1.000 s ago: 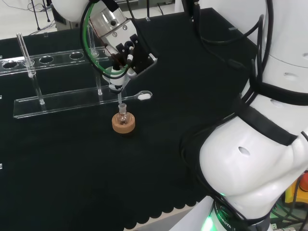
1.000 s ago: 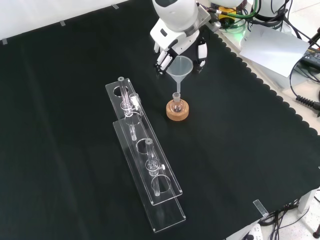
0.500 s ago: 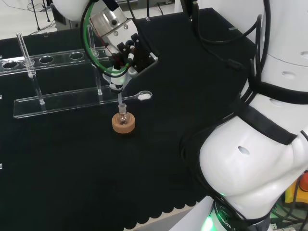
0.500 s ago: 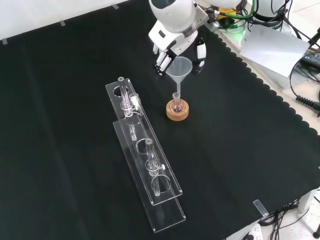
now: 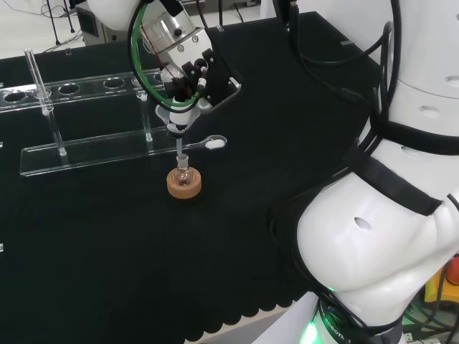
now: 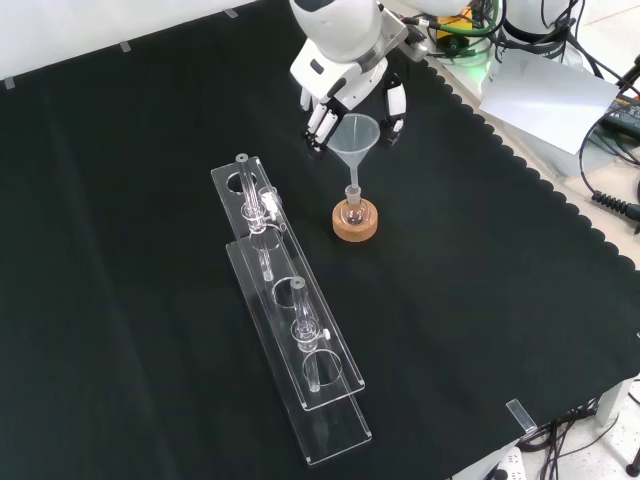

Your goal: Place the funnel on the round-bottom flask.

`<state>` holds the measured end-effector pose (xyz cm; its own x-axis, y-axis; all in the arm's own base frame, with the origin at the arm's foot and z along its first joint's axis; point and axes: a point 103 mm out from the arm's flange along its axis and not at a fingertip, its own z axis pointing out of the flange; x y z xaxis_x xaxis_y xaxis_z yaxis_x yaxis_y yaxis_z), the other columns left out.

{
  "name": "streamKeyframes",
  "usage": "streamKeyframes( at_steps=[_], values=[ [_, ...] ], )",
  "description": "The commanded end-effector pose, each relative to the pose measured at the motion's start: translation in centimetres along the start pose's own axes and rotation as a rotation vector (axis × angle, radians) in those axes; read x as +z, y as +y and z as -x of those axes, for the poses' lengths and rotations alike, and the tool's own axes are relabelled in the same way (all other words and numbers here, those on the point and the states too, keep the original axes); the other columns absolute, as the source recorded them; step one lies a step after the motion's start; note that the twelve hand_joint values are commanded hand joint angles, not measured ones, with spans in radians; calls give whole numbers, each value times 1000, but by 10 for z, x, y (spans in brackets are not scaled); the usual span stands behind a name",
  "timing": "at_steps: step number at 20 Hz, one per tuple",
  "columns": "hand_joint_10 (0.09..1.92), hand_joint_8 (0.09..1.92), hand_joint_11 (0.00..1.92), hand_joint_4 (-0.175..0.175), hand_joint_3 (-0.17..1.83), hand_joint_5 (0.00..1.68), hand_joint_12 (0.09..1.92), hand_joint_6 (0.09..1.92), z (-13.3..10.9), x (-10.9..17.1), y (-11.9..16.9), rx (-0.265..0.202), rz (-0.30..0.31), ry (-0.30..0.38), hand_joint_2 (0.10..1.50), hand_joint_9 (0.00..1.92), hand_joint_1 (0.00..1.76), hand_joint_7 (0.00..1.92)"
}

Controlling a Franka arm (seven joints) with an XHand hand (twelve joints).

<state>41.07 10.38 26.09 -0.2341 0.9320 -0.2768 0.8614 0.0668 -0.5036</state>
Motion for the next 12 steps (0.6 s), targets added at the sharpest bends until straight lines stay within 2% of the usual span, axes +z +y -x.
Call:
streamKeyframes(
  at_steps=[1,12],
  values=[
    [123,554,977,-11,664,744,985,685,2,4,3,-6,-3,-2,739,1242,851,848],
    [116,556,977,-12,664,744,984,686,1,7,4,-2,-11,-12,741,1245,851,846]
  ],
)
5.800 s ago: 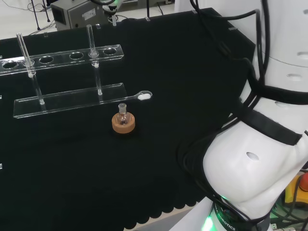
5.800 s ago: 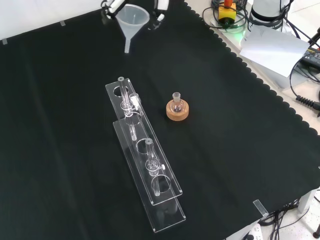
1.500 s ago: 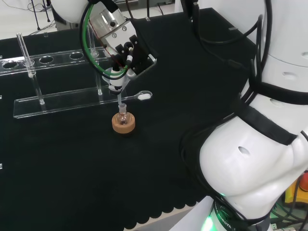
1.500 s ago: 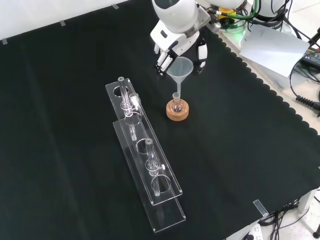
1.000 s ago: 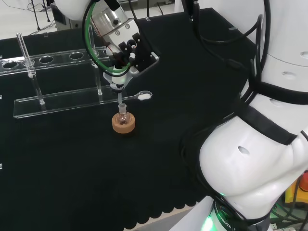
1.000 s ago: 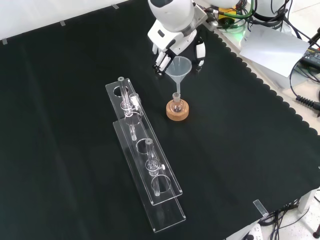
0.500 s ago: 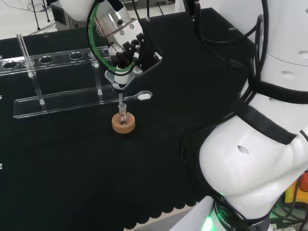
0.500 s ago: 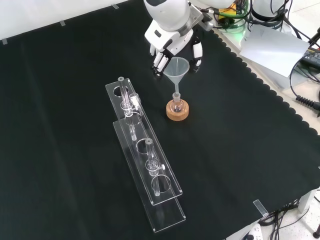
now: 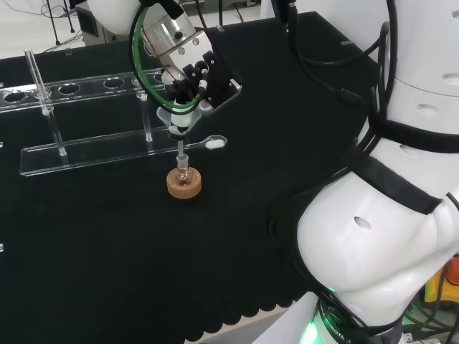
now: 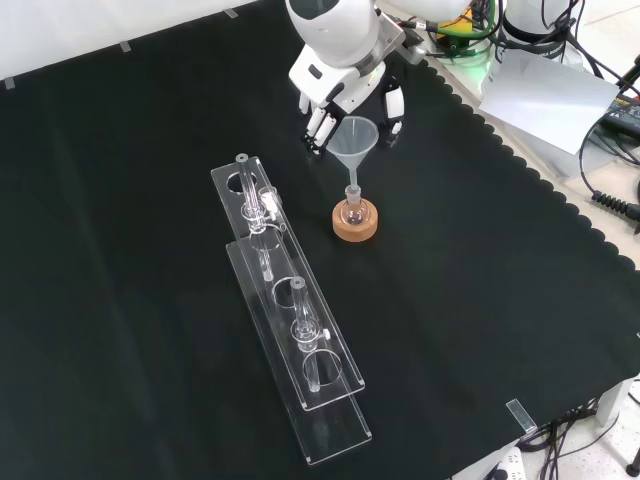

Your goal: Place the funnel on the round-bottom flask.

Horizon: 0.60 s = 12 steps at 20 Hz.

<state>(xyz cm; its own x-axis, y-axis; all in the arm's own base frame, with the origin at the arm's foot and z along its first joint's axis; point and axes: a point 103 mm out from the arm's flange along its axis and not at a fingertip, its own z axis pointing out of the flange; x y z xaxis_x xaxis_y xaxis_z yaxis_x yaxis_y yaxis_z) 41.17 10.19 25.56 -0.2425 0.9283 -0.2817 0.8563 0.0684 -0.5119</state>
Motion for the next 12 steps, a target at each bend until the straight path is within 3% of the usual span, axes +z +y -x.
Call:
streamKeyframes(
  at_steps=[1,12],
  values=[
    [115,556,977,-12,664,743,984,686,0,3,1,3,-3,-2,741,1245,851,845],
    [109,559,976,-12,664,744,983,687,-3,4,2,-2,-6,-1,743,1247,851,843]
  ],
)
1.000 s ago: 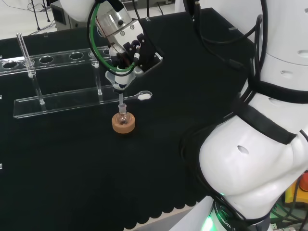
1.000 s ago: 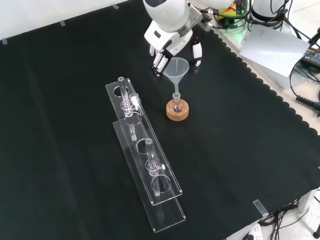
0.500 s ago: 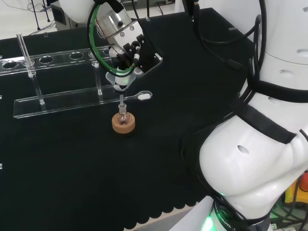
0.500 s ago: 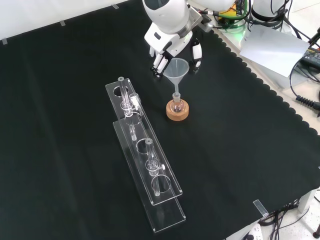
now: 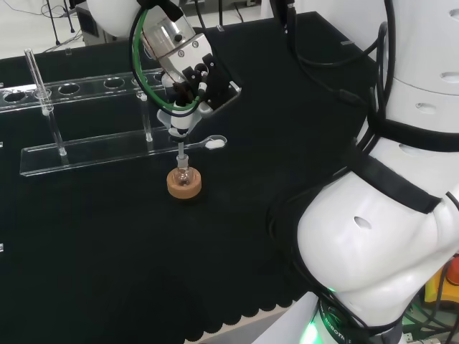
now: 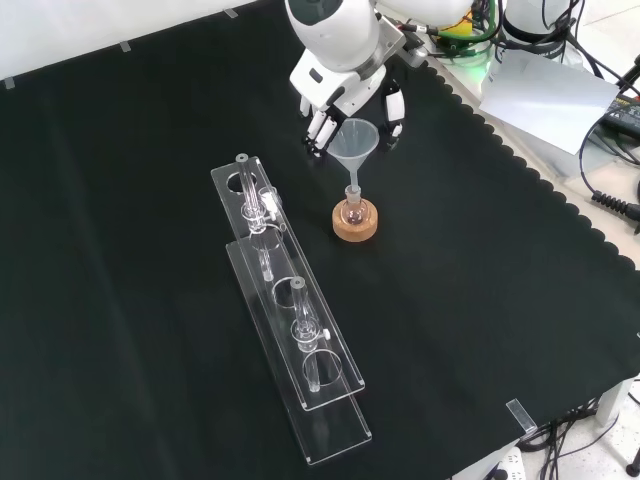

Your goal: Place the funnel on the round-bottom flask.

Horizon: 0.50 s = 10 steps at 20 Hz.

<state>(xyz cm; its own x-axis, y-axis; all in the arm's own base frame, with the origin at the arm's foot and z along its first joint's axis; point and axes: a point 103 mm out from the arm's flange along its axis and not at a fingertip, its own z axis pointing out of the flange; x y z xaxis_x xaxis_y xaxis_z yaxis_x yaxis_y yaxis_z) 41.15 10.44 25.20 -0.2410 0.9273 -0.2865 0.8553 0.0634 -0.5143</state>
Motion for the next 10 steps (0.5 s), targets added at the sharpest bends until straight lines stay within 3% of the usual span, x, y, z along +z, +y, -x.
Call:
streamKeyframes(
  at_steps=[1,10],
  values=[
    [108,559,976,-12,664,744,983,687,1,3,1,-6,-5,3,743,1247,851,843],
    [104,561,974,-12,663,744,984,688,-1,8,7,-3,-22,-5,744,1249,851,841]
  ],
)
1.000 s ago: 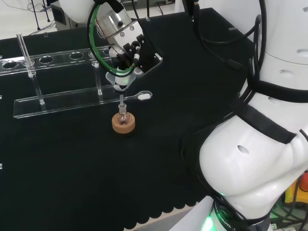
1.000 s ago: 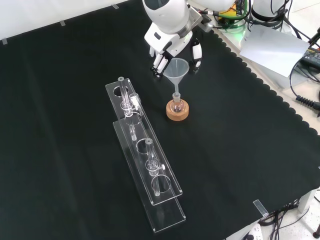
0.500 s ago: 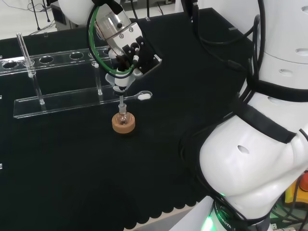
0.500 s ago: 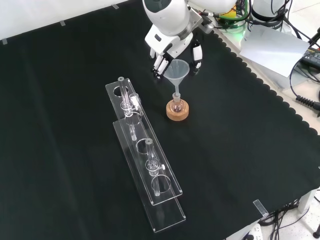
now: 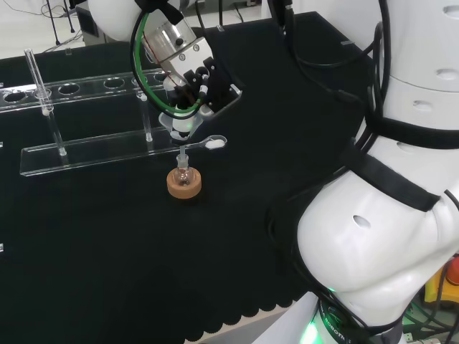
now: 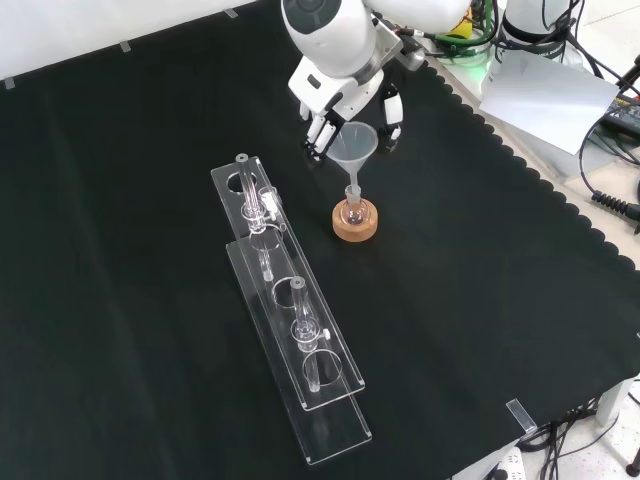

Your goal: Place the funnel on the round-bottom flask.

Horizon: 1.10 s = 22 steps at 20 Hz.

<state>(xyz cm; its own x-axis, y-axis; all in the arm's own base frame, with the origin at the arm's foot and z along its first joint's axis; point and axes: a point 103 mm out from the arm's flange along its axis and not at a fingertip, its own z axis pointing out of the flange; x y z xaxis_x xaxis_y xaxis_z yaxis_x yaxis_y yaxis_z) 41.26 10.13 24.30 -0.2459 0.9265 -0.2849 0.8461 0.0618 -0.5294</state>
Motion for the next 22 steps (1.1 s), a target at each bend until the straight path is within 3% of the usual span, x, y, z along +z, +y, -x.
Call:
streamKeyframes(
  at_steps=[1,15,22],
  values=[
    [104,561,974,-12,663,744,984,688,-1,0,2,1,-7,-3,744,1249,851,841],
    [90,558,966,-16,663,728,984,683,-3,7,8,5,-26,1,743,1232,847,823],
    [87,596,877,-27,665,594,1046,670,-2,10,7,0,-23,2,713,1138,803,691]
  ],
)
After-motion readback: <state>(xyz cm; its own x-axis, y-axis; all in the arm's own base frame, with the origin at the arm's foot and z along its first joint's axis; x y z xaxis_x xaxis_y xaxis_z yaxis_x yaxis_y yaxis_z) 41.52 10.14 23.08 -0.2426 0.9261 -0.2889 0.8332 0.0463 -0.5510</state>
